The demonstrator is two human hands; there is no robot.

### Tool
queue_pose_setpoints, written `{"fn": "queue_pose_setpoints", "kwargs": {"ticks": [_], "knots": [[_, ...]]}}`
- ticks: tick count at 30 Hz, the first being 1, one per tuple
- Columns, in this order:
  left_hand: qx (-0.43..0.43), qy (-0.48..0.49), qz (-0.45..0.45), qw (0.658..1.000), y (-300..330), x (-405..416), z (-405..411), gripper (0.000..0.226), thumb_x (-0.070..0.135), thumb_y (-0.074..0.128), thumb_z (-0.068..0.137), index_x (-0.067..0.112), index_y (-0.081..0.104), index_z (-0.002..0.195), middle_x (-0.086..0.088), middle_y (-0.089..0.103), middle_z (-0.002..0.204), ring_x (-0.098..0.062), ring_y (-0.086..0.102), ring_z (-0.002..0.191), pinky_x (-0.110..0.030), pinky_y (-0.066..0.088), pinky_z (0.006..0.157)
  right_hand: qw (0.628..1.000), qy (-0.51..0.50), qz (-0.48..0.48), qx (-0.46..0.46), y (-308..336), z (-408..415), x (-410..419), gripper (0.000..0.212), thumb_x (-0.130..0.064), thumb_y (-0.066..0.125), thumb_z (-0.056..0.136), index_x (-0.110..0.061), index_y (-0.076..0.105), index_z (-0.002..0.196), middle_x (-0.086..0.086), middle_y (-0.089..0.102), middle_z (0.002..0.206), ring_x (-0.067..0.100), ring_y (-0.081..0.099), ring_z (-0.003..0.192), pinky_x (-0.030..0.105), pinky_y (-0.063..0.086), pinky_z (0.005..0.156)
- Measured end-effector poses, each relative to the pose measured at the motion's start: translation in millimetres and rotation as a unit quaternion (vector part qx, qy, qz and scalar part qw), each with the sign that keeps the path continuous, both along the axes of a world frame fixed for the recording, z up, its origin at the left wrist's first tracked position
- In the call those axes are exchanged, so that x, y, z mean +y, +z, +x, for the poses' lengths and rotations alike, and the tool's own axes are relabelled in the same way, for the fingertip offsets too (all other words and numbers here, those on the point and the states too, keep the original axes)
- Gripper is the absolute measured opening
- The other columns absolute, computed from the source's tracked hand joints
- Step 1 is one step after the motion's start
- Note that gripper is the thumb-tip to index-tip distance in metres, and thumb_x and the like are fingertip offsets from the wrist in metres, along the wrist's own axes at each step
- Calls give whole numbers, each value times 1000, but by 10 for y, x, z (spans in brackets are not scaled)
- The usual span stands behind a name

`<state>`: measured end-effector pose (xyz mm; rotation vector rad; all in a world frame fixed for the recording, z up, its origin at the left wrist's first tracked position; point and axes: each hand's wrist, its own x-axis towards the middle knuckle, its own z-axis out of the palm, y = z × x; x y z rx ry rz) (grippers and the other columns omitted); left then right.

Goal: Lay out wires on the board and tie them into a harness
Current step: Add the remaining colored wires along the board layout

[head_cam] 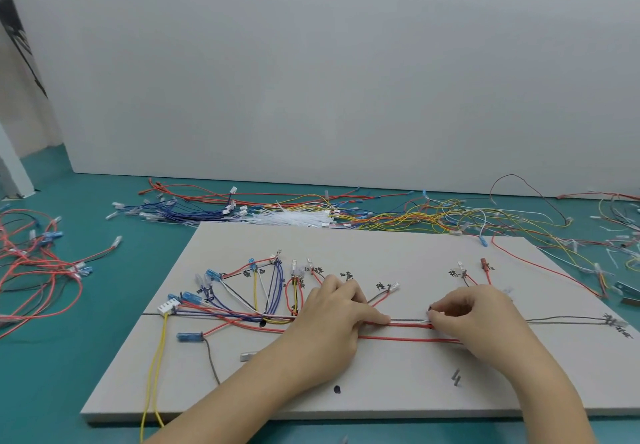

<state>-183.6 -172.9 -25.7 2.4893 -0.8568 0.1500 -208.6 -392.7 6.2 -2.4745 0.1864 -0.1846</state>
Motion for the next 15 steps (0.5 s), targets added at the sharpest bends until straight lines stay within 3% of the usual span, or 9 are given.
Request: {"fn": "queue_pose_setpoints", "kwargs": {"ticks": [3, 15], "knots": [[0, -1, -5, 1000, -5, -16, -1, 44, 12, 41, 99, 40, 60, 126, 13, 49, 106, -13, 33, 106, -34, 35, 94, 999, 0, -54, 1, 29, 5, 42, 16, -21, 73, 76, -28, 71, 63, -13, 63, 56, 2, 58, 58, 14, 37, 51], [-9, -1, -9, 1000, -45, -19, 11, 44, 12, 42, 99, 42, 61, 125, 14, 48, 104, -12, 33, 104, -34, 35, 93, 992, -6, -114, 61, 48, 64, 69, 11, -21, 67, 82, -24, 68, 71, -11, 64, 71, 2, 56, 73, 17, 36, 54]]}}
